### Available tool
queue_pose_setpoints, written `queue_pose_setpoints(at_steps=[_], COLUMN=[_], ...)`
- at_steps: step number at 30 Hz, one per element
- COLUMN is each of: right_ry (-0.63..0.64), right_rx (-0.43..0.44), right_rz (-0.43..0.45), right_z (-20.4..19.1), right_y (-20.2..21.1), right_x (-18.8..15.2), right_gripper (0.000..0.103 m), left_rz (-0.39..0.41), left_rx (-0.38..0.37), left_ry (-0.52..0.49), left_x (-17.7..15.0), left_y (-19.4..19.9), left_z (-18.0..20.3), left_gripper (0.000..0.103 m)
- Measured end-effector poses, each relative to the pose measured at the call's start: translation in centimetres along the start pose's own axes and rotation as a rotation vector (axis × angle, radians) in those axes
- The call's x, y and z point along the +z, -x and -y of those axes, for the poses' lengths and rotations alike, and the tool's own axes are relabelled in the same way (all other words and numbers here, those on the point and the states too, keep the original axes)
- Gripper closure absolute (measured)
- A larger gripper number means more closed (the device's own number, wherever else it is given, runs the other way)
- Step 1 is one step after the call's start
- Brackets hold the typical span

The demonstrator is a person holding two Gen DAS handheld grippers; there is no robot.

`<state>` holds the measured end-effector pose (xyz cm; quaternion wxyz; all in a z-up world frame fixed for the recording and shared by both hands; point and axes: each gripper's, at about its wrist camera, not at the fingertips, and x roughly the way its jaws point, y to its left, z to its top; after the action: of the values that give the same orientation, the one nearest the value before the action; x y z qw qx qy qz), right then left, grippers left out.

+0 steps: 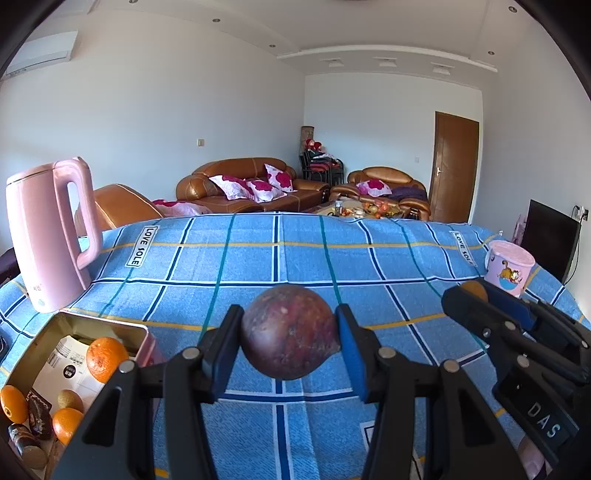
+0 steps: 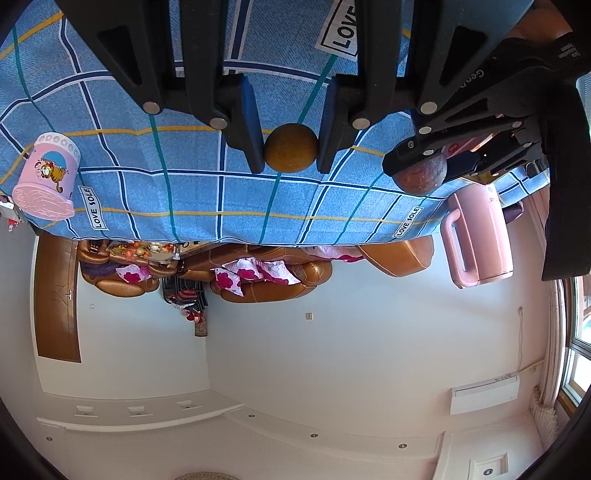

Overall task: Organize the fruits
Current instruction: 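Lift the passion fruit and tan fruit and carry both toward the pink tin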

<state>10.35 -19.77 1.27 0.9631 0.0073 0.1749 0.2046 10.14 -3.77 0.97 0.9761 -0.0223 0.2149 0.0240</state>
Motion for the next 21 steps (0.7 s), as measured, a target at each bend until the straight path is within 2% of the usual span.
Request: queue_pose_setpoints(at_steps=[12, 21], right_ry=[0.006, 0.017], right_rx=[-0.006, -0.009], right_rz=[0.039, 0.049], right_z=[-0.2, -0.5], right_y=[1.0, 1.4], right_x=[-0.1, -0.2], right_gripper=[0.072, 0.072], left_rz=[0.071, 0.089], left_rx=[0.018, 0.029], left_ry=[-0.023, -0.037], left_x=[-0.1, -0.2], left_y=[1.4, 2.1], left_z=[0.6, 0.7], left_gripper=[0.051, 0.051])
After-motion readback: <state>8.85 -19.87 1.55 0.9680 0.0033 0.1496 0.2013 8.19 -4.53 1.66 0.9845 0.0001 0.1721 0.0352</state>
